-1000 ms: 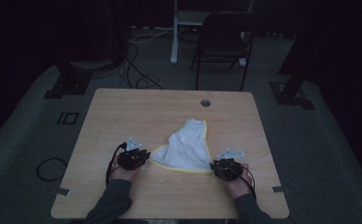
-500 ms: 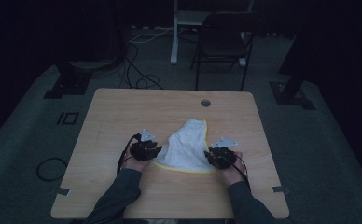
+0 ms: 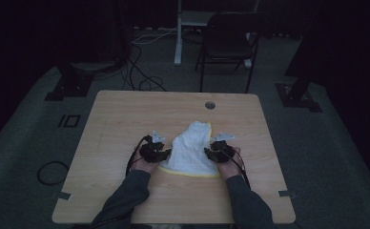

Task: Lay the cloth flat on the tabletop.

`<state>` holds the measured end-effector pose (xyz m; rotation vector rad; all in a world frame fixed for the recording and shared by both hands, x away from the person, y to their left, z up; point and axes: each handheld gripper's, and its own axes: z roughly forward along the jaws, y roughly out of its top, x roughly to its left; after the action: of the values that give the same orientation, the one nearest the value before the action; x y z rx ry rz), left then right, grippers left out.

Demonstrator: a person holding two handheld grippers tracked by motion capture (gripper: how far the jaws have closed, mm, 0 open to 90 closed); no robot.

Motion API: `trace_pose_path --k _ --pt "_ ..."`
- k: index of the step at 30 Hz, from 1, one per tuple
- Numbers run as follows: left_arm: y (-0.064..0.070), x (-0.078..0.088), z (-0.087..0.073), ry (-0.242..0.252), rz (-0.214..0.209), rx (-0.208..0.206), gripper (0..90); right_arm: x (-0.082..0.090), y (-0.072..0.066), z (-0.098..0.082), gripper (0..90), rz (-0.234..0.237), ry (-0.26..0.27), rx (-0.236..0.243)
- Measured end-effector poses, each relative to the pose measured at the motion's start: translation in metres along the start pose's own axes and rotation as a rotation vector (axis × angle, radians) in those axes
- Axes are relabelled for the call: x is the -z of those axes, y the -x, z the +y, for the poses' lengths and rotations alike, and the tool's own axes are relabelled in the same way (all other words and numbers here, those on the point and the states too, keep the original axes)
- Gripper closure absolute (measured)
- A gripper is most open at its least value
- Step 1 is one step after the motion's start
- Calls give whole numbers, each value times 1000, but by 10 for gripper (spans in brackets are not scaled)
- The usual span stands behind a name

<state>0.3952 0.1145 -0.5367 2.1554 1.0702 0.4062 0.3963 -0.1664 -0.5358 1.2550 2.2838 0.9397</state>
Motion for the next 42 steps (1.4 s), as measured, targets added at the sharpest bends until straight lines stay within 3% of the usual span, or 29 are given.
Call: trace_pose_path --k 4,5,6,8,11,15,27,33,39,41,42 --pt "0 0 -2 11 13 4 602 -3 2 1 679 9 -5 -12" --pt "1 0 -2 10 15 4 656 -2 3 2 744 9 -14 -13" --pt "1 0 -2 9 16 6 656 -2 3 2 744 9 -14 -13" --pt "0 1 -2 4 11 10 785 -2 4 2 856 19 -23 -18" --pt "-1 3 -2 -7 9 12 856 -1 5 2 877 33 -29 -12" --pt "-3 5 -3 -9 23 23 867 4 6 -1 885 31 -37 -14" --pt "-14 21 -21 18 45 106 873 22 5 -16 888 12 -59 -3" --pt "-20 32 -27 37 55 138 876 33 5 -22 888 10 -57 -23" --pt "-12 42 -33 58 35 151 875 39 3 -27 886 9 -74 -17" --pt "-6 45 -36 58 37 136 875 38 1 -29 851 3 -89 -13" --pt "-5 45 -37 57 36 134 874 37 0 -27 779 -11 -82 -13"
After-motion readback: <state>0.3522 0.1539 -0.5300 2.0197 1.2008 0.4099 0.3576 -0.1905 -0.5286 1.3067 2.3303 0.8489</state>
